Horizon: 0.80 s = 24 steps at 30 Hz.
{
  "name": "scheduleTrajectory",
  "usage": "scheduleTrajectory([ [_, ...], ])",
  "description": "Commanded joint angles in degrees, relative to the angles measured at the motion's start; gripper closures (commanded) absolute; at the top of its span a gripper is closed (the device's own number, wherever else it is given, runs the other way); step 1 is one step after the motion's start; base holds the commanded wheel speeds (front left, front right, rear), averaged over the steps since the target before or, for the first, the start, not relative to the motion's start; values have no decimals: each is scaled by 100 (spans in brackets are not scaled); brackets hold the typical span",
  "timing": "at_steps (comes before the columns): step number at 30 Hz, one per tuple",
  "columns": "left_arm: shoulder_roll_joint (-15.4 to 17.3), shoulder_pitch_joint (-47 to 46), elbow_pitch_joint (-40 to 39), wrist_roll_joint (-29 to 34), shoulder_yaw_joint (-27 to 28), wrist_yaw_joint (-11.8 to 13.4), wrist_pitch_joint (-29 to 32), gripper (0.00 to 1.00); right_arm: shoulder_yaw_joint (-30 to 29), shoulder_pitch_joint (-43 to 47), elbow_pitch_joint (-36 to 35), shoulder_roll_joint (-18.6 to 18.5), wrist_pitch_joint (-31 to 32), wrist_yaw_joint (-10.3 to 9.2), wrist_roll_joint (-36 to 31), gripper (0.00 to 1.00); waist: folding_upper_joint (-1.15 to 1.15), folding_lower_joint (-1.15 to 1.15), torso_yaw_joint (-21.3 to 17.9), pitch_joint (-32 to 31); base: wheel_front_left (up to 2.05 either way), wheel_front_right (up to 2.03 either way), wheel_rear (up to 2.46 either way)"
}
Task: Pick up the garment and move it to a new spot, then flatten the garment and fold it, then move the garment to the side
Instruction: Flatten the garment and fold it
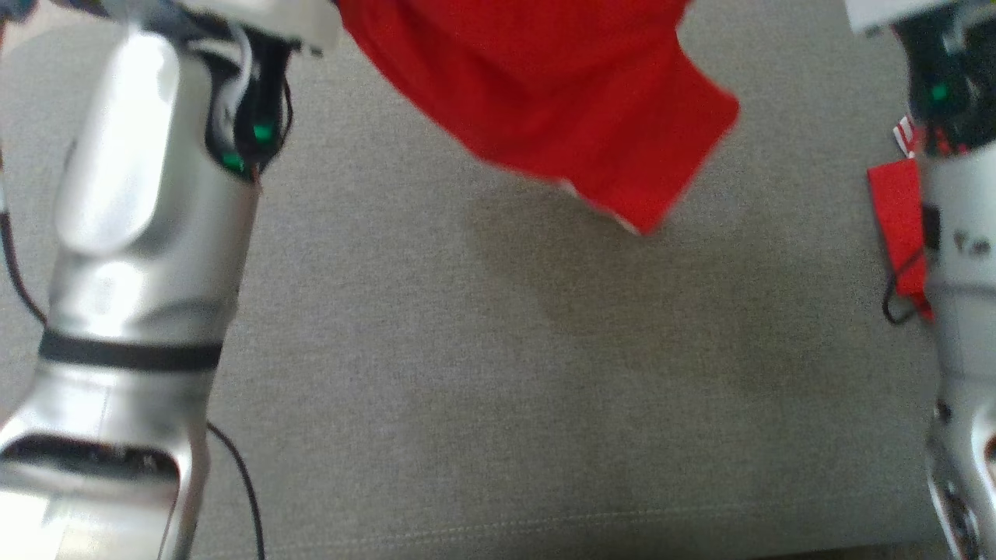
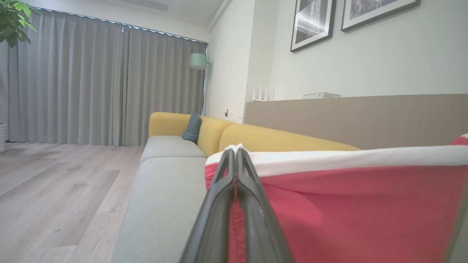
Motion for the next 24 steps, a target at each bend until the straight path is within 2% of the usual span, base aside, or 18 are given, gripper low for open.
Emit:
scheduleTrajectory([
  [1, 118, -532, 173, 22, 237, -51, -231, 100, 147, -432, 155, 125, -195, -5, 82, 100, 0, 0, -28, 52, 0, 0, 0],
  [6, -41, -1134, 1281, 1, 348, -274, -513, 100, 502, -1192, 1303, 368, -876, -5, 199, 100, 0, 0, -72, 151, 0, 0, 0],
  [9, -100, -1170, 1689, 10, 474, -347, -536, 100, 757, -1329, 1949, 533, -1227, -5, 399, 100, 0, 0, -120, 269, 0, 0, 0],
  [17, -279, -75, 2491, -107, 988, -484, -540, 100, 1534, -562, 3344, 744, -1836, -5, 1013, 100, 0, 0, -153, 541, 0, 0, 0],
  [24, -341, 1008, 2464, -143, 1140, -614, -540, 100, 1843, 569, 3453, 770, -2082, -5, 1477, 100, 0, 0, -180, 643, 0, 0, 0],
])
